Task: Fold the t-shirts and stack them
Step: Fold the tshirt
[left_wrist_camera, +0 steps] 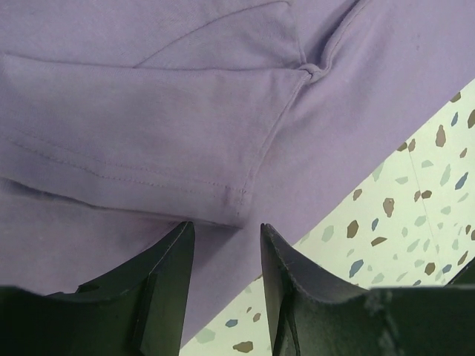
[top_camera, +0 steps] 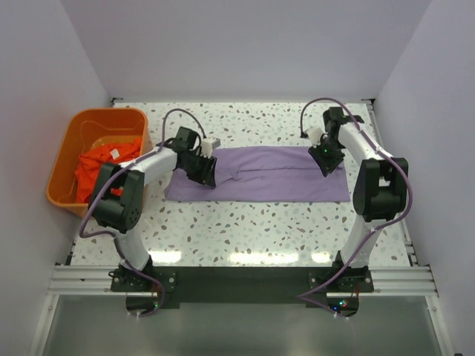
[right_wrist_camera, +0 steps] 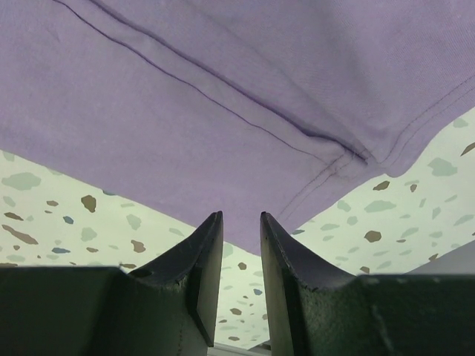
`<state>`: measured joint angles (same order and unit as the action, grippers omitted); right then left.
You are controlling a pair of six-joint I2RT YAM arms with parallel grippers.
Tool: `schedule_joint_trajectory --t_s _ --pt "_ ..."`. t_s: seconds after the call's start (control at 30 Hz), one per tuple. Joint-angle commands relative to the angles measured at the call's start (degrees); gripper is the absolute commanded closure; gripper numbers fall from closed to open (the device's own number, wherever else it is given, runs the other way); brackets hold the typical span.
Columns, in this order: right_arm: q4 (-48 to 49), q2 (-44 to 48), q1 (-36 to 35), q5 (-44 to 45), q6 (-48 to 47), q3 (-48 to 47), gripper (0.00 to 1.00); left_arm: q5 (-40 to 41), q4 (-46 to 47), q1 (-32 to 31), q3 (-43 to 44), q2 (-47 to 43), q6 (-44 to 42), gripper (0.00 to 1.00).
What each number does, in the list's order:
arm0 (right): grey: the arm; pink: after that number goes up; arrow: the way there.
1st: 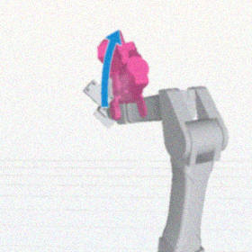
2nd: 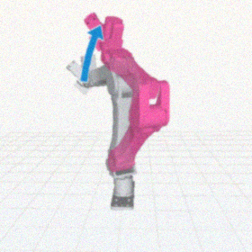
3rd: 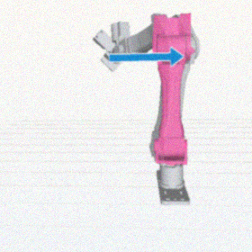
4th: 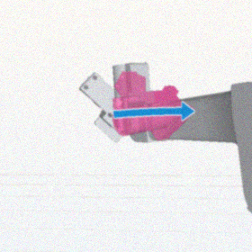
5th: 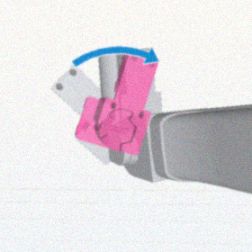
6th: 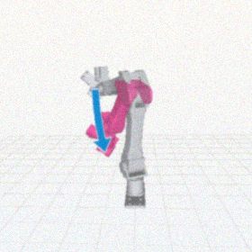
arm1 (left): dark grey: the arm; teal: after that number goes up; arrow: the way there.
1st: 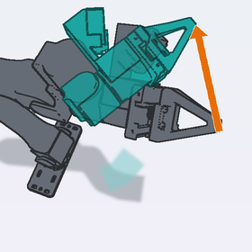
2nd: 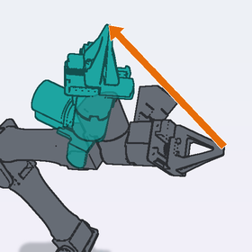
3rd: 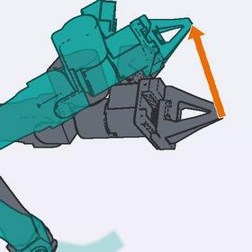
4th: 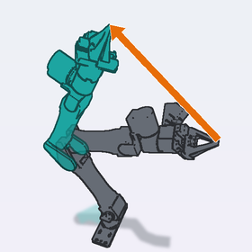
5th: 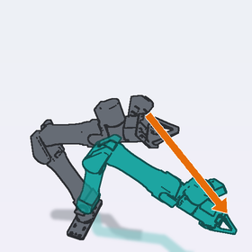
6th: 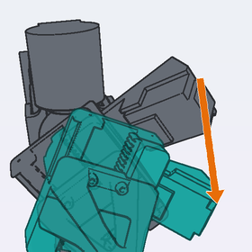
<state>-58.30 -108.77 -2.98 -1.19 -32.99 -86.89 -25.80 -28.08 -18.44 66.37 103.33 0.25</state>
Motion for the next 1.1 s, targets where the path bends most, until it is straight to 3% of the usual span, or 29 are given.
schedule_joint_trajectory --t_s 0.0,0.2,0.5,1.07 --pt "-0.58 1.63 -0.09 -0.3 -0.49 -1.0 0.69 -0.74 3.11 -0.99 0.6 0.91 2.12 0.55" --pt "-0.5 1.46 -0.09 -0.13 -0.76 -0.73 0.69 -0.56 3.82 -1.6 1.83 2.58 2.12 0.62" --pt "-0.58 1.02 -0.09 0.05 -0.76 -0.91 0.69 -1.44 3.73 -1.87 4.38 3.11 1.33 1.0" --pt "-1.46 0.49 -0.09 0.49 -0.41 -1.88 0.69 -4.26 5.4 -4.15 8.87 6.97 2.3 1.0"
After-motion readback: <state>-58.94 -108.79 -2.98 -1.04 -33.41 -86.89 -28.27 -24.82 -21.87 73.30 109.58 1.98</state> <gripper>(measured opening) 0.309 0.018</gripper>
